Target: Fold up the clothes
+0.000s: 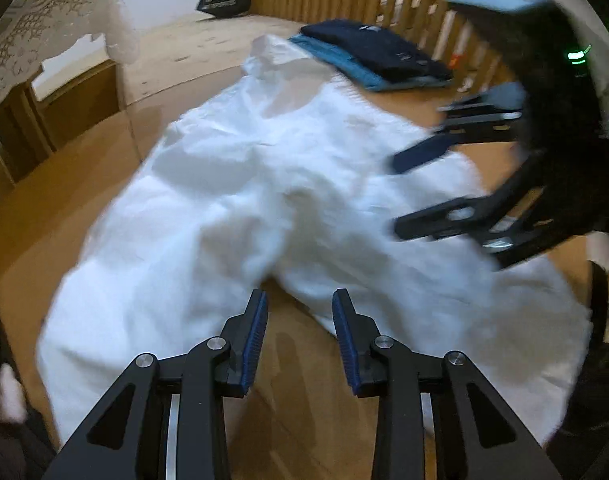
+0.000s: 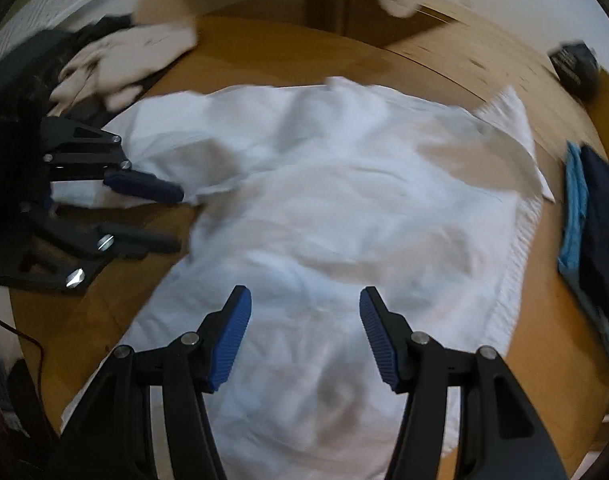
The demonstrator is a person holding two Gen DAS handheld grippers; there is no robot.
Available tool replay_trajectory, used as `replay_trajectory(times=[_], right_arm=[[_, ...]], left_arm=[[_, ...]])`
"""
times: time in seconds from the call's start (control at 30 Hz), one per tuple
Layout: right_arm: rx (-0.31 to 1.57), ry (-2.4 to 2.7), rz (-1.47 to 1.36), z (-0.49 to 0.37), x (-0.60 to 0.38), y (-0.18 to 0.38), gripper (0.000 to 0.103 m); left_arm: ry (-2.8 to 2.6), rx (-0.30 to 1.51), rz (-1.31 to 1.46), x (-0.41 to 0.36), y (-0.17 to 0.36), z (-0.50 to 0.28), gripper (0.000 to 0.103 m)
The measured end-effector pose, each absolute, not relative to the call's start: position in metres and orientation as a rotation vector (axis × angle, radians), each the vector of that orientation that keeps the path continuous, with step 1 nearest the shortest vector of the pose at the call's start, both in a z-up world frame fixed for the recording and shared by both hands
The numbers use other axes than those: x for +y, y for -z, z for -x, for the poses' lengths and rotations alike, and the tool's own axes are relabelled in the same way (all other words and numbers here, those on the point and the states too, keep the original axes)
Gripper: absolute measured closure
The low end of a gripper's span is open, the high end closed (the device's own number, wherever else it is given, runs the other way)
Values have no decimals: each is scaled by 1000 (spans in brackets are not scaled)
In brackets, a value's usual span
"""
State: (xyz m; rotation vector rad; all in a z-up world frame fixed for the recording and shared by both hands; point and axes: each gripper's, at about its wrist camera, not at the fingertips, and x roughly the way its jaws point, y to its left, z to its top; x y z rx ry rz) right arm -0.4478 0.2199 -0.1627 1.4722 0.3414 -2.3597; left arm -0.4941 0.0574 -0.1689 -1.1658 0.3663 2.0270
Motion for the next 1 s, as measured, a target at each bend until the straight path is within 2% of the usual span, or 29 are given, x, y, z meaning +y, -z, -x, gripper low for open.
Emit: replay_trajectory(times=[0.07, 0.27, 0.3, 0.33, 0.37, 0.4, 0.5, 0.63, 1.0], right_arm=[[354, 2374, -1453, 488, 224, 164, 48], [294, 2391, -1398, 475, 224, 134, 48], [287, 2389, -1394, 477, 221, 133, 51], [276, 2371, -1416, 482, 219, 136, 56], [262, 2345, -1446, 487, 217, 141, 74], [236, 2323, -1480, 490, 219, 146, 86], [147, 2253, -1583, 497, 227, 159, 87], [-40, 2228, -1563, 495, 251, 148, 87], [154, 2290, -1621, 478, 263, 176, 87]], left_arm=[[-2000, 356, 1154, 58, 166, 479, 71], [-1933, 400, 1132, 73, 166, 445, 71], [-1927, 398, 1138, 75, 168, 443, 71], [-1920, 394, 1144, 76, 170, 442, 71], [-1913, 391, 1150, 78, 172, 441, 71], [-1912, 391, 1157, 79, 174, 441, 71], [-1904, 375, 1179, 82, 178, 441, 71], [-1901, 349, 1188, 79, 177, 442, 71], [-1944, 287, 1207, 98, 181, 480, 71]])
